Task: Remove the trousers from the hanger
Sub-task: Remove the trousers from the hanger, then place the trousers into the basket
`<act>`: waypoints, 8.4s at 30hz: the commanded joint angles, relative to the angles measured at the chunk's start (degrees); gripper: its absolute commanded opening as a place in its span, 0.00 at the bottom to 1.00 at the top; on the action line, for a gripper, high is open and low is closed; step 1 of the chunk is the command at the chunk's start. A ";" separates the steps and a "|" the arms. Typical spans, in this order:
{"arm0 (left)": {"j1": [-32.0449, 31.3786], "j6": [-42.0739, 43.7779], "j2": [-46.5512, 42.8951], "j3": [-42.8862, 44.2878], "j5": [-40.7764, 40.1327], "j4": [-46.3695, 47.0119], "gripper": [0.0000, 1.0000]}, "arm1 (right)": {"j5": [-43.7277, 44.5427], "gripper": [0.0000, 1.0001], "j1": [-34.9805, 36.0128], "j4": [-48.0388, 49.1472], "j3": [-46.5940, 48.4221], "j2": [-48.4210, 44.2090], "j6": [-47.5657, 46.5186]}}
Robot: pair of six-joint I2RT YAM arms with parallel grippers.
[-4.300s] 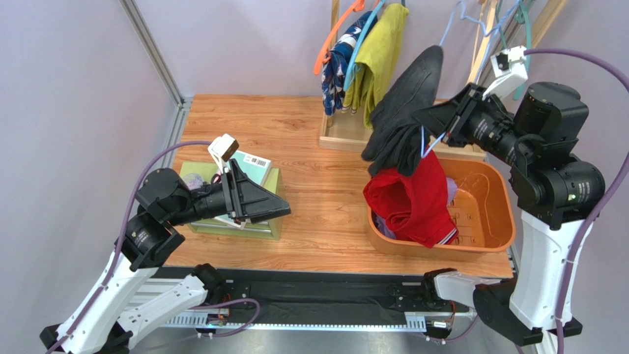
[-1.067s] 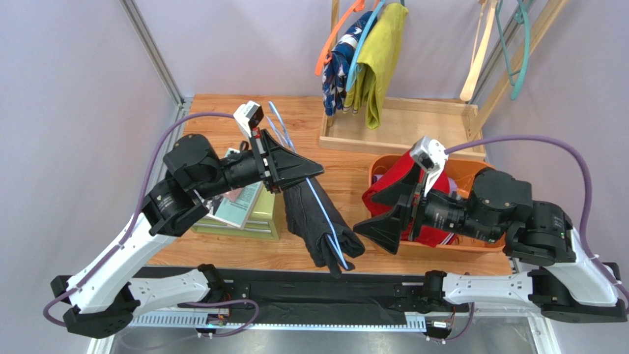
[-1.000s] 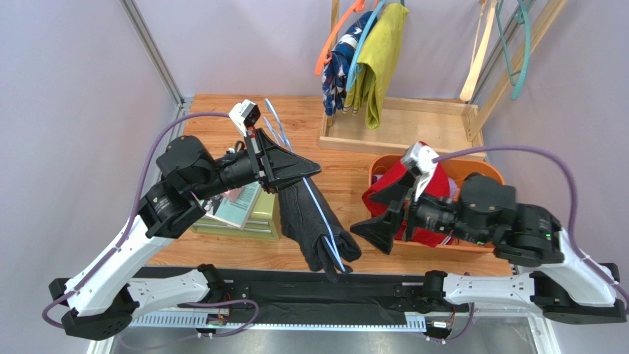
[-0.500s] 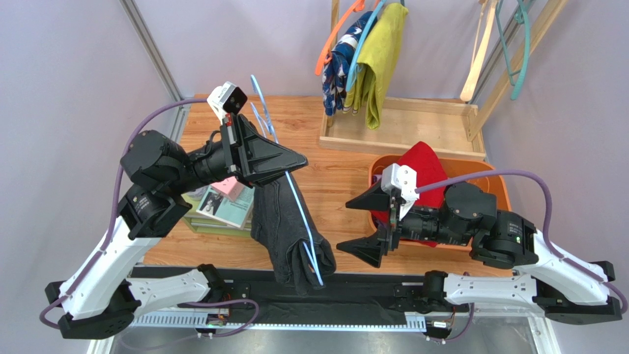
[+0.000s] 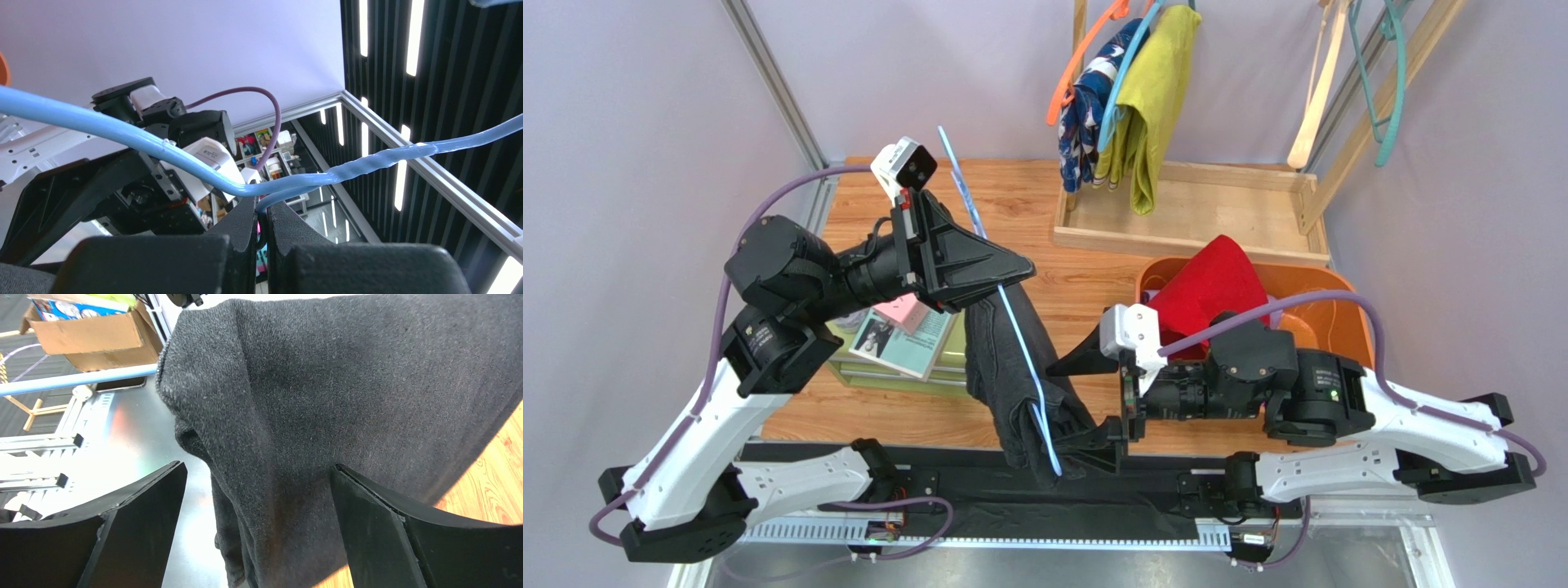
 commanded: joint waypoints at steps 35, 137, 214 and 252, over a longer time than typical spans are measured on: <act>0.23 -4.74 -6.35 -5.11 3.04 10.72 0.00 | 10.77 0.28 2.76 -1.76 2.38 -0.47 2.88; 0.23 -5.44 0.60 -1.32 4.80 12.30 0.00 | 47.15 0.07 14.54 28.56 1.93 7.53 -17.42; 0.32 -3.25 -8.54 -22.42 -0.48 8.26 0.00 | 76.43 0.00 3.81 -6.16 -16.39 -33.87 -11.11; 0.41 -2.81 -15.93 -24.36 -4.00 4.30 0.00 | 40.31 0.70 -31.96 -41.01 -5.99 -6.53 29.94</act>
